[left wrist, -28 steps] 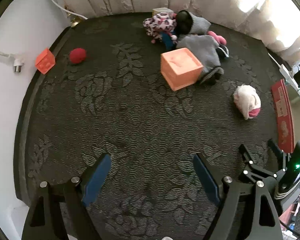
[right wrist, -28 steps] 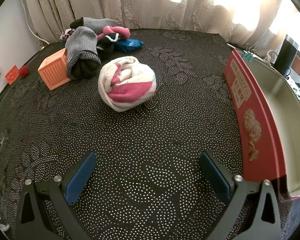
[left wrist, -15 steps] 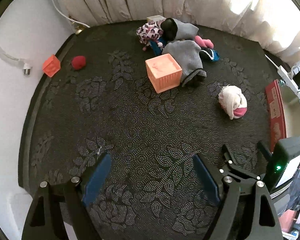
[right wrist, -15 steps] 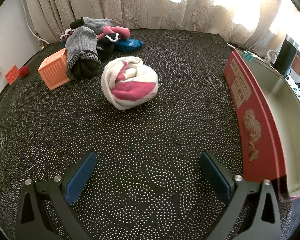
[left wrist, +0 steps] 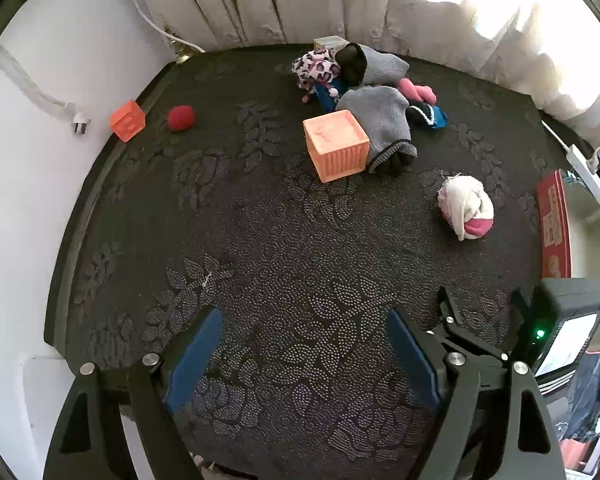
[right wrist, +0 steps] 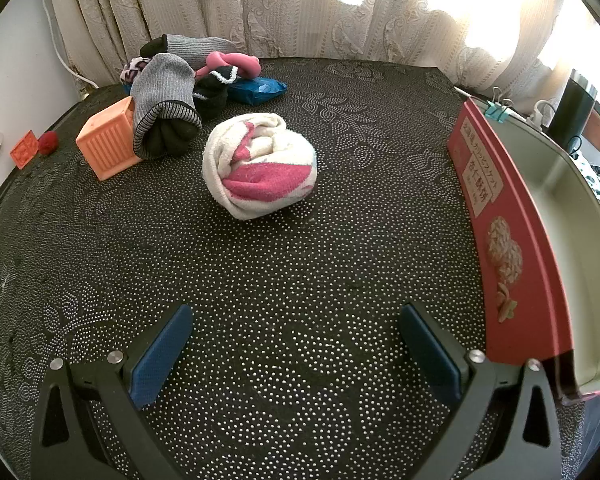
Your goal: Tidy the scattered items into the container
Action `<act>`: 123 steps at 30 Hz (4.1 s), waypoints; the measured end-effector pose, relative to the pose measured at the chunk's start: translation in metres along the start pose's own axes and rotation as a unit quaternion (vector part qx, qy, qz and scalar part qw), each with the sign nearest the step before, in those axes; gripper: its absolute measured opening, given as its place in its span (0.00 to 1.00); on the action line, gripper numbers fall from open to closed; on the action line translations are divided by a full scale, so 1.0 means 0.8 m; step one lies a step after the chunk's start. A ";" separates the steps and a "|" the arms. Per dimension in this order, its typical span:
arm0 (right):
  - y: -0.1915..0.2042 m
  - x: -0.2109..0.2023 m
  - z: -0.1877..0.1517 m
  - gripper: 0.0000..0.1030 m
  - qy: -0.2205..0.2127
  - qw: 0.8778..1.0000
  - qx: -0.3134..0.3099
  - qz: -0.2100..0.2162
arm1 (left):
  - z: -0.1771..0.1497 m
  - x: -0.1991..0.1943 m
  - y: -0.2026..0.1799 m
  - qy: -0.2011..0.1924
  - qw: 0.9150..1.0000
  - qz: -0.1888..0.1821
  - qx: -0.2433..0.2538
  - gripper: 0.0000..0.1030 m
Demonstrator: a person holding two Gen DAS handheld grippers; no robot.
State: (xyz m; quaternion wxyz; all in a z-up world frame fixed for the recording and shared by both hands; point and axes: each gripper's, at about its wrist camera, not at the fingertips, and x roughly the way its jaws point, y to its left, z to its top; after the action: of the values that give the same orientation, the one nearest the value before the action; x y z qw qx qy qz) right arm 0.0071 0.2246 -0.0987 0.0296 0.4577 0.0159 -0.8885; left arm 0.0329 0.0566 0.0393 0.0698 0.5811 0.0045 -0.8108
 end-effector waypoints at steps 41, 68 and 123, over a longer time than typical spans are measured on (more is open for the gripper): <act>0.000 0.002 0.001 1.00 0.000 1.000 0.000 0.000 | 0.000 -0.002 -0.018 0.003 1.000 0.019 0.012 0.84; 0.000 0.002 0.001 1.00 0.000 1.000 0.000 0.000 | 0.067 0.058 0.037 0.008 0.998 -0.048 0.037 0.84; 0.026 0.011 0.079 1.00 0.065 0.997 -0.025 0.031 | 0.183 0.171 0.001 -0.038 0.954 -0.161 0.251 0.83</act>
State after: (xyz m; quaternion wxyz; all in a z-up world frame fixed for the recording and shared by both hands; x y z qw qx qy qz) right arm -0.0481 0.2002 -0.0694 0.0678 0.5141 0.0256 -0.8547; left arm -0.1480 0.0284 -0.0423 -0.2094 0.5401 -0.1081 -0.8080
